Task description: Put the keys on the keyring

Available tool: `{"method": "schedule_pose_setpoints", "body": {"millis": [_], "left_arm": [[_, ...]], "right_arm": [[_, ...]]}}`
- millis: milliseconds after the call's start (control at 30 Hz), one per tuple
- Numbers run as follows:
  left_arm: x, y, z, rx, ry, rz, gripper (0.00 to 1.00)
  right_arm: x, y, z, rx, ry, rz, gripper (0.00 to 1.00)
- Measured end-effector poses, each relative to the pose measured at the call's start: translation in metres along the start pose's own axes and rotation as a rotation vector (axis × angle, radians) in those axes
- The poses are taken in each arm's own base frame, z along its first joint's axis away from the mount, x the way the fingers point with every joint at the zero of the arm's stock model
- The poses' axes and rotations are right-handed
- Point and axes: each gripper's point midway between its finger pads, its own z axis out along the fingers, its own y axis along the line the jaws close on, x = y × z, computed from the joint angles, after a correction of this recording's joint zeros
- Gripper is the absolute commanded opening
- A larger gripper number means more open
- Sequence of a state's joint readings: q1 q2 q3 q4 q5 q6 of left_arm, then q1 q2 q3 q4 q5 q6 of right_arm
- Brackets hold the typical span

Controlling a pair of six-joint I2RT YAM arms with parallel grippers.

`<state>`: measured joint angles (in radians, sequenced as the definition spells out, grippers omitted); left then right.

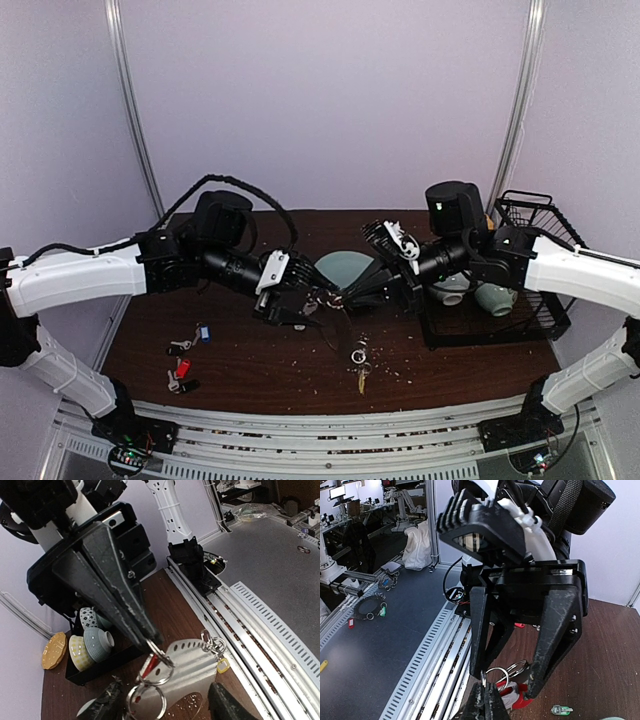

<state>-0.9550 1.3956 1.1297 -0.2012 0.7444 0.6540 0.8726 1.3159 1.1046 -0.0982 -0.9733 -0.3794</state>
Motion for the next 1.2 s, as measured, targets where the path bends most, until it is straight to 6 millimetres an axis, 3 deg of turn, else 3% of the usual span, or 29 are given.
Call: {"method": "schedule_pose_setpoints", "body": {"millis": [33, 167, 367, 733, 967, 1200], "left_arm": [[0.000, -0.001, 0.000, 0.005, 0.000, -0.007, 0.34], [0.001, -0.002, 0.001, 0.011, -0.005, -0.025, 0.27], [0.003, 0.000, 0.000, 0.006, -0.001, -0.052, 0.00], [0.014, 0.020, -0.004, -0.177, -0.002, -0.079, 0.00], [-0.005, 0.032, -0.012, -0.249, -0.068, -0.023, 0.00], [-0.011, 0.034, -0.015, -0.310, -0.068, 0.005, 0.00]], "right_arm": [[0.000, 0.000, 0.000, 0.002, 0.002, -0.005, 0.00], [0.001, -0.001, -0.001, 0.008, 0.012, -0.009, 0.00], [-0.001, -0.011, -0.001, 0.073, -0.011, 0.031, 0.00], [0.003, -0.032, -0.012, 0.261, -0.260, 0.250, 0.00], [-0.022, -0.034, -0.017, 0.231, -0.416, 0.338, 0.00], [-0.030, -0.032, -0.015, 0.205, -0.463, 0.366, 0.00]]}}
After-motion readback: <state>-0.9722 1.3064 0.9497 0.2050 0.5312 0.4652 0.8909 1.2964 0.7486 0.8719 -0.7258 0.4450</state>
